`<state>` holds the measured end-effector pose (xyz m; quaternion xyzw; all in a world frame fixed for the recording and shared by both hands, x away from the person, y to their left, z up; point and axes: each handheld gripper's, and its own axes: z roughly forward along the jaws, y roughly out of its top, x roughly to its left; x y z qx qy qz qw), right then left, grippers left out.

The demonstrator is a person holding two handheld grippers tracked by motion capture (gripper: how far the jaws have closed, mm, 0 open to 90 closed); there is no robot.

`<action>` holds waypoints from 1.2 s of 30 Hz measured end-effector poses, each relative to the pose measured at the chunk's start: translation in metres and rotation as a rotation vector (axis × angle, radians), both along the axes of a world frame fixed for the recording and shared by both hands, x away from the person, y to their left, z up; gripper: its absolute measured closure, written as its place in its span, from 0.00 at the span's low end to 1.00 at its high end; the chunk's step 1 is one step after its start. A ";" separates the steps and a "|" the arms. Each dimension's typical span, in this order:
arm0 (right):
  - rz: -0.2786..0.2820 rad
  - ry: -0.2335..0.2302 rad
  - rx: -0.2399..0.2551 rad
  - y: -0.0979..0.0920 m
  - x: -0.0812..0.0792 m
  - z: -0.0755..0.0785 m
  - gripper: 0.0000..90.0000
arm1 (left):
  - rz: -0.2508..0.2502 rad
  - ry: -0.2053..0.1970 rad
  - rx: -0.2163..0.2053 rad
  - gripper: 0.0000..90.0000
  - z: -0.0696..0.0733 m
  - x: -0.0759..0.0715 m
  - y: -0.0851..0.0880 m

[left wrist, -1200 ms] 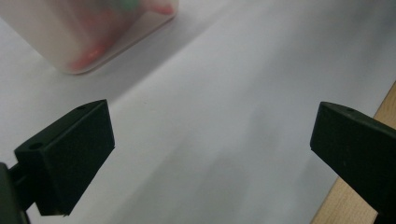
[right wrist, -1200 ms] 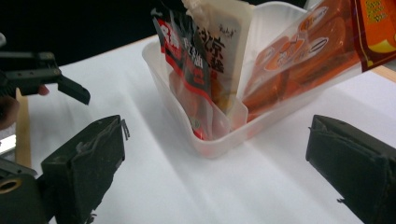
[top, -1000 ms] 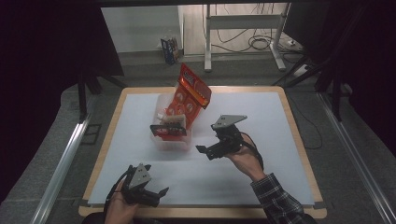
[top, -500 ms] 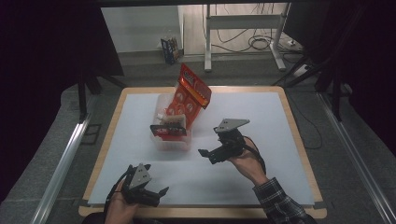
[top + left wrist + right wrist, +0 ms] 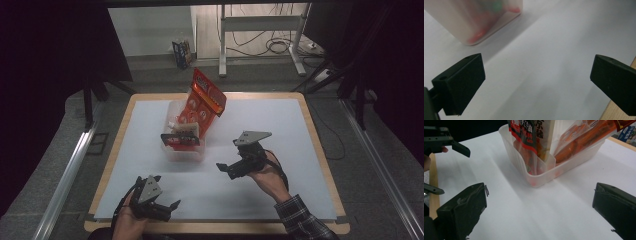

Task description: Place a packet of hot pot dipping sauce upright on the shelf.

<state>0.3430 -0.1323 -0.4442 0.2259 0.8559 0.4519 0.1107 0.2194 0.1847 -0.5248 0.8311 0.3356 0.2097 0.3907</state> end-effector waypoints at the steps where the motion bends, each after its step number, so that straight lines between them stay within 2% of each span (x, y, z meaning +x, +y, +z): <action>1: 0.000 0.000 0.000 0.000 0.000 0.000 0.00 | 0.000 -0.002 0.000 0.00 0.000 0.000 0.000; 16: 0.003 -0.011 -0.019 -0.006 -0.012 -0.003 0.00 | -0.002 0.001 0.005 0.00 0.000 0.000 -0.001; 36: 0.000 -0.015 -0.009 -0.015 -0.025 -0.003 0.00 | -0.002 -0.003 0.013 0.00 0.000 0.000 -0.001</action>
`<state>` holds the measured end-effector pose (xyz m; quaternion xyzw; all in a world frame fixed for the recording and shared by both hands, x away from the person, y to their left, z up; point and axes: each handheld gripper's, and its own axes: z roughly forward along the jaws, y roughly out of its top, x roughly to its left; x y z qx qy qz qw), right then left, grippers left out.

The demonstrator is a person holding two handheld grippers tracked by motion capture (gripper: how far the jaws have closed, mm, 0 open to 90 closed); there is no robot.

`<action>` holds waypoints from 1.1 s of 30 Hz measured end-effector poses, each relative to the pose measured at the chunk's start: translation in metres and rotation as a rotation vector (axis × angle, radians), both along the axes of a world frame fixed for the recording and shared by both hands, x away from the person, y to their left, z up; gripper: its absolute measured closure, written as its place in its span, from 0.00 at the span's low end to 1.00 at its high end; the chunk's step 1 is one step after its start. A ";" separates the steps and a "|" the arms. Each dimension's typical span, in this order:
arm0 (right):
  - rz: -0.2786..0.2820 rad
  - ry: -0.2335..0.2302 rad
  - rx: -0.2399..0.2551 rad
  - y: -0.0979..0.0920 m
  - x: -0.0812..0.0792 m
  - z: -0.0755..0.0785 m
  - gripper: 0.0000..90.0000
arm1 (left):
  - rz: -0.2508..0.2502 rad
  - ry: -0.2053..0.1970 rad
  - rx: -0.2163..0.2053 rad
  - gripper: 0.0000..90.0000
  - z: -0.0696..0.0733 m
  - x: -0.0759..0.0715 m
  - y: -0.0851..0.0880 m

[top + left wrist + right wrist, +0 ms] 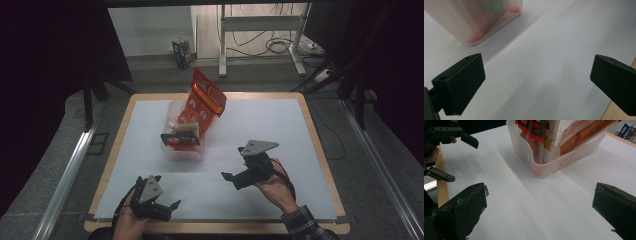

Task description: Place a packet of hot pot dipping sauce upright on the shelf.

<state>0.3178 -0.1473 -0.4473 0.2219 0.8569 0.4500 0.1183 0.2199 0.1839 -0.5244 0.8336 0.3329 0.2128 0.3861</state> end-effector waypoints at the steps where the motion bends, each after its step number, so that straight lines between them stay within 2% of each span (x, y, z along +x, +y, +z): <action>1: -0.003 0.000 0.002 -0.001 -0.001 0.000 0.00 | 0.000 0.000 -0.001 0.00 0.000 0.000 0.000; 6: -0.010 0.002 0.006 -0.007 -0.004 -0.001 0.00 | 0.001 0.006 -0.017 0.00 0.000 0.000 0.001; 10: -0.016 0.007 0.005 -0.012 -0.006 -0.003 0.00 | -0.005 0.009 -0.067 0.00 0.002 0.000 0.003; 14: -0.024 0.012 0.003 -0.018 -0.008 -0.005 0.00 | -0.004 0.014 -0.084 0.00 0.003 0.001 0.005; 33: -0.057 0.026 -0.009 -0.041 -0.018 -0.015 0.00 | -0.003 0.022 -0.056 0.00 0.001 0.001 0.002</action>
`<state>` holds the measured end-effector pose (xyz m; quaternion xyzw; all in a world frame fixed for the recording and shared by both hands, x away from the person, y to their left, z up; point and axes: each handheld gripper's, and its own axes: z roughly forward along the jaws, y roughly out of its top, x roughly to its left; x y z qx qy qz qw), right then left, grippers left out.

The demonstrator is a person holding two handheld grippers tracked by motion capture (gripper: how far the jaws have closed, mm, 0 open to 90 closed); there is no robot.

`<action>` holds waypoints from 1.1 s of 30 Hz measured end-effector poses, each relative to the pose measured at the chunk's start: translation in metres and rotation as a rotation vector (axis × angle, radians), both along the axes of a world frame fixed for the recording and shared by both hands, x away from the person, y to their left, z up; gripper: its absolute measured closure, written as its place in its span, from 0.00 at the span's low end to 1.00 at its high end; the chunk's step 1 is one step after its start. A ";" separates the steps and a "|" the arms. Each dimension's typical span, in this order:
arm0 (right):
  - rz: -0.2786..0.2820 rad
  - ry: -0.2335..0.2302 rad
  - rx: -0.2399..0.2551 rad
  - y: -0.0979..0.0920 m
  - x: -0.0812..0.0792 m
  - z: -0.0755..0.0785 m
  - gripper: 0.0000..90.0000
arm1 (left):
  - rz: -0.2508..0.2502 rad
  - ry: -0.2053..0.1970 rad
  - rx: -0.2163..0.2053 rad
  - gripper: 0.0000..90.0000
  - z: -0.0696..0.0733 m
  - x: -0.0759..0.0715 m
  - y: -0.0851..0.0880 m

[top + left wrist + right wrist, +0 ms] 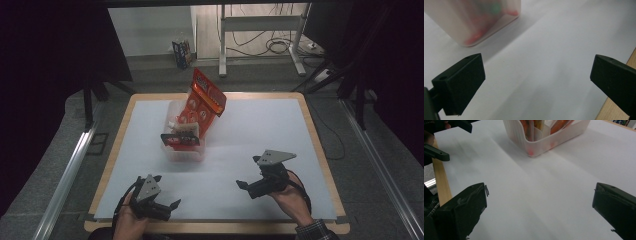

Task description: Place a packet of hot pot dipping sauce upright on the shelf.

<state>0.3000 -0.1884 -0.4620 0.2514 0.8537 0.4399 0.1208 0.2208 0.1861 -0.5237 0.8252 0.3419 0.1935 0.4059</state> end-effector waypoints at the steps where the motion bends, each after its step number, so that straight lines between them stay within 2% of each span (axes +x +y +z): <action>1: -0.002 0.001 0.001 -0.001 0.000 -0.001 0.00 | 0.001 0.000 0.004 0.00 0.000 0.000 0.000; 6: -0.011 0.003 0.006 -0.007 -0.002 -0.002 0.00 | 0.001 0.001 0.017 0.00 -0.001 0.000 -0.001; 22: -0.036 0.011 0.015 -0.022 -0.006 -0.007 0.00 | -0.002 0.005 0.024 0.00 -0.002 0.000 -0.002; 33: -0.054 0.000 0.013 -0.032 -0.010 -0.008 0.00 | -0.002 0.007 0.030 0.00 -0.002 0.001 -0.002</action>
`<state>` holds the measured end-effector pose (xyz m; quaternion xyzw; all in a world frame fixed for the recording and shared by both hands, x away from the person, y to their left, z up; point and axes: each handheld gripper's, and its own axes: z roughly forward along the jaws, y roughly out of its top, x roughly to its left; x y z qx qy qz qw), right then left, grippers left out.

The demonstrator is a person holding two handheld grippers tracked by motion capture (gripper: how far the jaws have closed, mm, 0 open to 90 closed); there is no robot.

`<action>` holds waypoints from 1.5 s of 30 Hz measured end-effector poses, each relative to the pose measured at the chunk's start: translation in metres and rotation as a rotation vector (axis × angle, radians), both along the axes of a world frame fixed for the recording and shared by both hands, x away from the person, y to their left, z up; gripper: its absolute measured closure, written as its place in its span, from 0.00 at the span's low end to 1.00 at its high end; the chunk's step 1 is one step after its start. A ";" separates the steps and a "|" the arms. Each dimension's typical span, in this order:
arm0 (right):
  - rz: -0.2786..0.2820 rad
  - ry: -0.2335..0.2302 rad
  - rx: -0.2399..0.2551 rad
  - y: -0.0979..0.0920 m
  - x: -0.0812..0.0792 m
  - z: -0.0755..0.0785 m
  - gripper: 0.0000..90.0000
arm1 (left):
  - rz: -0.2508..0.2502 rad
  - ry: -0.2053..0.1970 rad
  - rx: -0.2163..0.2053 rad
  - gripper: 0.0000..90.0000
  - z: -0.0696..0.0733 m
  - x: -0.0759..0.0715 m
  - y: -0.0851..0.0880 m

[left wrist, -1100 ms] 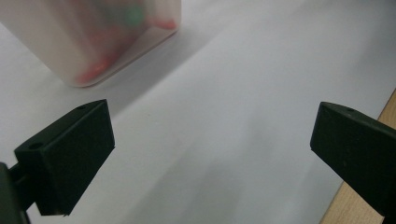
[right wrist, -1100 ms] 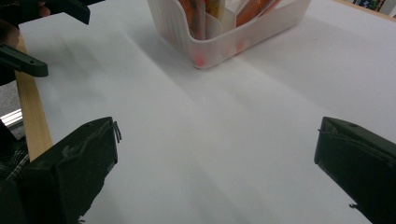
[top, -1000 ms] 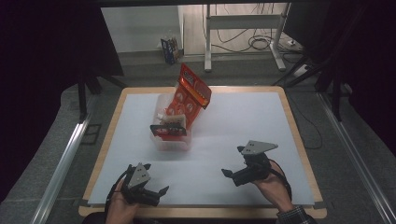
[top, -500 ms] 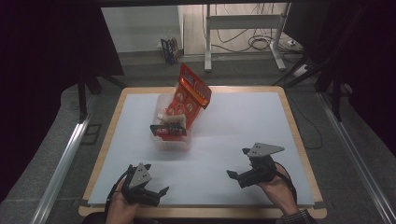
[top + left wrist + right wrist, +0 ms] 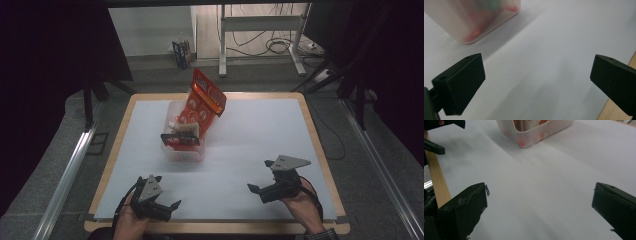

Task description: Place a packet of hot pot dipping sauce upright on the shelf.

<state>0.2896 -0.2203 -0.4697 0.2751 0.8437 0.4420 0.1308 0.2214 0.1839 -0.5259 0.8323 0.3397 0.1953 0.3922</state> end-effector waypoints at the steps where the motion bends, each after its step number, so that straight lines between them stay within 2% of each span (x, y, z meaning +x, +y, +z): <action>1: -0.002 0.000 0.001 -0.001 0.000 0.000 0.00 | 0.000 0.001 0.001 0.00 0.000 0.000 0.000; 26: -0.068 -0.004 -0.030 -0.026 -0.011 -0.007 0.00 | -0.001 0.008 0.016 0.00 -0.001 0.001 -0.001; 45: -0.139 -0.008 -0.039 -0.050 -0.016 -0.009 0.00 | -0.003 0.011 0.025 0.00 -0.002 0.001 -0.002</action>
